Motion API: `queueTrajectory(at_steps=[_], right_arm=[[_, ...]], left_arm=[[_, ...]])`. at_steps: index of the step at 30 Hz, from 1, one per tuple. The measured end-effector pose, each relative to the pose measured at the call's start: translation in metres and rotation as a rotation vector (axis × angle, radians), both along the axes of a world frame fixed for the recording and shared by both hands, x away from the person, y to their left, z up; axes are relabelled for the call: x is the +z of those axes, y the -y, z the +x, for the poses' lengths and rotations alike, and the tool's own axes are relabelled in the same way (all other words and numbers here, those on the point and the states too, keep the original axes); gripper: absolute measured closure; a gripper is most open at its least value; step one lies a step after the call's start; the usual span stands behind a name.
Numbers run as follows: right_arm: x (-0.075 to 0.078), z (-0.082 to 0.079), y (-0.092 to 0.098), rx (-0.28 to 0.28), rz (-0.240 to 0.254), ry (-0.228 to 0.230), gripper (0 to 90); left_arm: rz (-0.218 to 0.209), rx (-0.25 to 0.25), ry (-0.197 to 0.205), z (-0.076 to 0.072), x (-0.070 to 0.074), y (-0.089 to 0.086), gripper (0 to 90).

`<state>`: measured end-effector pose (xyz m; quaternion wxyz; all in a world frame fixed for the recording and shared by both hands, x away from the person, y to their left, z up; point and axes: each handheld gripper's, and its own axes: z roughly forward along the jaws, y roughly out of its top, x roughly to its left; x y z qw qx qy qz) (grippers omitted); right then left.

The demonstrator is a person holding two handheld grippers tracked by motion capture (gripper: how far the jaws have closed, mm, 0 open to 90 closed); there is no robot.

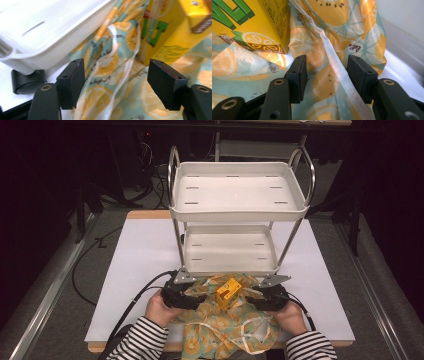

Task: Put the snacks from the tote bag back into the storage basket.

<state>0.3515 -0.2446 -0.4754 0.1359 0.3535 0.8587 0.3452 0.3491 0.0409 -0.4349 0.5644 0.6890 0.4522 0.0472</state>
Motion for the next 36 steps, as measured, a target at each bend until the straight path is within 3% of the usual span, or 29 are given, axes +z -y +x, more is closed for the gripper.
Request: queueTrajectory(at_steps=[7,11,14,19,36], right_arm=[[0.0,0.0,0.001,0.0,0.011,-0.005,51.2],[0.0,0.0,0.001,0.001,0.008,-0.005,51.1],[0.0,0.0,0.001,-0.002,0.01,-0.006,50.9],[-0.001,0.0,0.001,-0.007,0.016,-0.007,50.8],[-0.001,0.0,0.001,-0.014,0.025,-0.008,50.5]], left_arm=[[0.002,-0.013,-0.013,-0.001,0.001,0.001,30.6],[0.048,-0.022,-0.007,-0.004,0.0,0.004,29.6],[0.06,-0.036,-0.007,-0.006,0.001,0.007,28.4],[0.038,-0.06,-0.014,-0.01,0.004,0.011,27.3],[0.027,-0.078,-0.028,-0.017,0.007,0.017,21.2]])
